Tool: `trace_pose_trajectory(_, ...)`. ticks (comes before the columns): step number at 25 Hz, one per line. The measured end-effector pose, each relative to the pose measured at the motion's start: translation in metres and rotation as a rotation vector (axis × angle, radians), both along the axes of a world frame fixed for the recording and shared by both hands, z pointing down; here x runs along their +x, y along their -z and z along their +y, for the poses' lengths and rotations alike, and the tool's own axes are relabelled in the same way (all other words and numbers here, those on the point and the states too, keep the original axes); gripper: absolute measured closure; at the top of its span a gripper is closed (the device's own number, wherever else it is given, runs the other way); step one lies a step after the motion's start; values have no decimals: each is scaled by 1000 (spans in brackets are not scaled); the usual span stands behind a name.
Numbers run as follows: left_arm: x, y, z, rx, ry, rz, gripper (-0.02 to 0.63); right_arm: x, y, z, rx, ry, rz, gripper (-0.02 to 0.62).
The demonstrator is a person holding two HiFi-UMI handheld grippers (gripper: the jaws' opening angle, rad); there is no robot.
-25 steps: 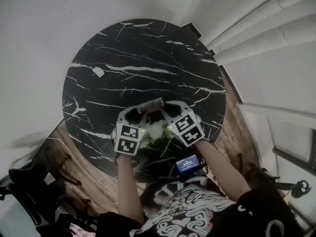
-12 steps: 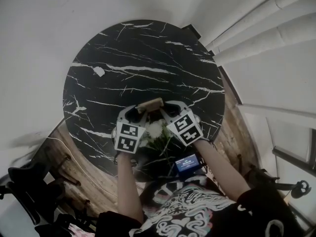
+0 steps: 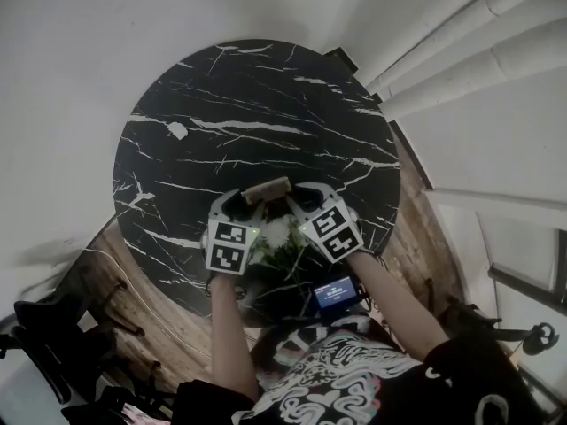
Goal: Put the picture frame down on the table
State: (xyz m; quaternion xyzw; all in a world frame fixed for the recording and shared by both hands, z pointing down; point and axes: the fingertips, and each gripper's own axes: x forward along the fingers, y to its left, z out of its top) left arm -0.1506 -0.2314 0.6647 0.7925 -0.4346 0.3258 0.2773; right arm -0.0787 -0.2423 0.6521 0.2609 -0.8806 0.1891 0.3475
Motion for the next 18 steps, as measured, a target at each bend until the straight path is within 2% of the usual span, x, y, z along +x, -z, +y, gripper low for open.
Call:
trace_pose_trajectory(8,-2,14,-1,25,22,24,414,4,9,0,25,-14,-16,538)
trace_pose_trajectory(13,-5,23,1,54,59,39,446,5,17,0,35,-20,-26,538)
trace_pose_trajectory(18,-10,32,4,110,86,22,487,5,25,2,58,-24,-38,538)
